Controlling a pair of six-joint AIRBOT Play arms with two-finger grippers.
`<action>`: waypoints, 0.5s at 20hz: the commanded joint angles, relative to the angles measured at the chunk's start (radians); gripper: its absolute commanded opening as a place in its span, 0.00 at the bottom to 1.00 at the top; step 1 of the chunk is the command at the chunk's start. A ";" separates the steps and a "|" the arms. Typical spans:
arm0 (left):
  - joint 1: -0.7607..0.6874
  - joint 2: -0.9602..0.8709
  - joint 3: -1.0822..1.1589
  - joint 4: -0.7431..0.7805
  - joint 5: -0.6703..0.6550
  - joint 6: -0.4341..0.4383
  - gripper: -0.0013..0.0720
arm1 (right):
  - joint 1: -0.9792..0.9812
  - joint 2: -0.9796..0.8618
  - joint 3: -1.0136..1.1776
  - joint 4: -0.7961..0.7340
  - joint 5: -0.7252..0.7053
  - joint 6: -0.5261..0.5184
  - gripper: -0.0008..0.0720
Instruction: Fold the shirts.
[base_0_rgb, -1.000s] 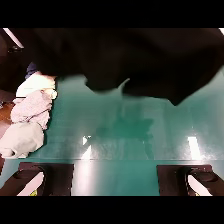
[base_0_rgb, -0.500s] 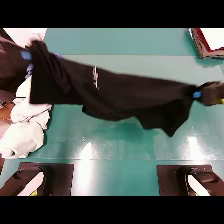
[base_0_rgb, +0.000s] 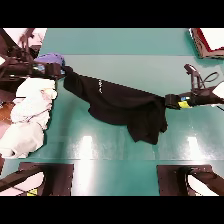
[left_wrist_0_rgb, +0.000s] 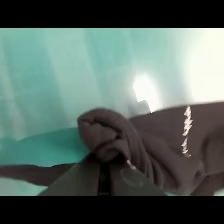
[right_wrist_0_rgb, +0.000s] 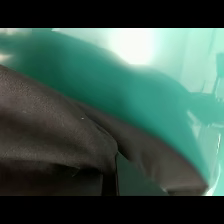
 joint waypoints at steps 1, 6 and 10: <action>0.000 -0.144 -0.009 -0.098 0.101 0.019 0.36 | -0.003 -0.143 0.054 0.000 -0.132 -0.008 0.06; 0.055 -0.143 0.018 -0.090 -0.007 0.020 0.84 | -0.093 -0.246 0.266 0.000 0.035 -0.010 0.66; 0.066 -0.105 -0.085 0.014 -0.179 0.030 0.84 | -0.191 -0.149 0.274 0.001 0.138 -0.024 0.63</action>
